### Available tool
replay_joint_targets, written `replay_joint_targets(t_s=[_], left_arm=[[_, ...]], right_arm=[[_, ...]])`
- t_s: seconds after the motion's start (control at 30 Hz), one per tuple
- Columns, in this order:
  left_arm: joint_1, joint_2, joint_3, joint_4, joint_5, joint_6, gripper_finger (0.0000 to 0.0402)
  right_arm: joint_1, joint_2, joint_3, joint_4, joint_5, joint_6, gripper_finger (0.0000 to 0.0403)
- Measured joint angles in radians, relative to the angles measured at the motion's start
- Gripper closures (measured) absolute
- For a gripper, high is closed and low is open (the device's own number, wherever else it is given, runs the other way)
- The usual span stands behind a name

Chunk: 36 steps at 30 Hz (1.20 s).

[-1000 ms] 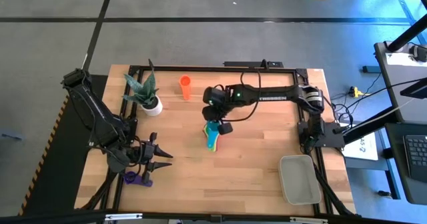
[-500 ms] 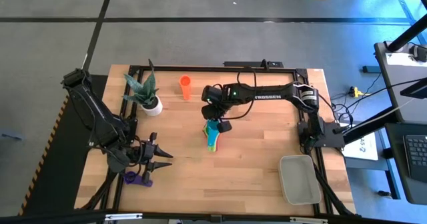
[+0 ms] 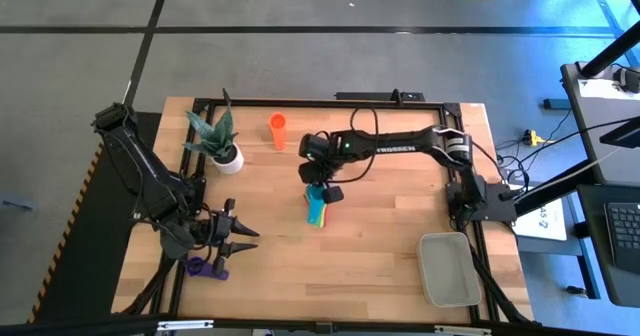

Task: Nest measuring cups in basket
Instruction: Stack the light blue measuring cup on top of the green measuring cup, then stack the orange measuring cup on top of the light blue measuring cup

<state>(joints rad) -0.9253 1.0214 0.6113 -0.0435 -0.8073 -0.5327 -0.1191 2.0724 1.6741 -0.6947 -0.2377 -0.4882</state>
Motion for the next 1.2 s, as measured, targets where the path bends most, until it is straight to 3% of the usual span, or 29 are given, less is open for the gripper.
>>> replay_joint_targets(t_s=[0.23, 0.77, 1.2], left_arm=[[0.000, 0.000, 0.000, 0.003, 0.004, -0.009, 0.0282], [0.000, 0.000, 0.000, 0.003, 0.005, -0.011, 0.0282], [0.000, 0.000, 0.000, 0.003, 0.012, -0.014, 0.0282]], right_arm=[[0.007, 0.023, 0.001, 0.005, 0.006, -0.010, 0.0374], [0.024, 0.019, 0.001, -0.011, 0.035, 0.014, 0.0279], [0.079, -0.100, 0.009, -0.029, 0.165, 0.074, 0.0266]])
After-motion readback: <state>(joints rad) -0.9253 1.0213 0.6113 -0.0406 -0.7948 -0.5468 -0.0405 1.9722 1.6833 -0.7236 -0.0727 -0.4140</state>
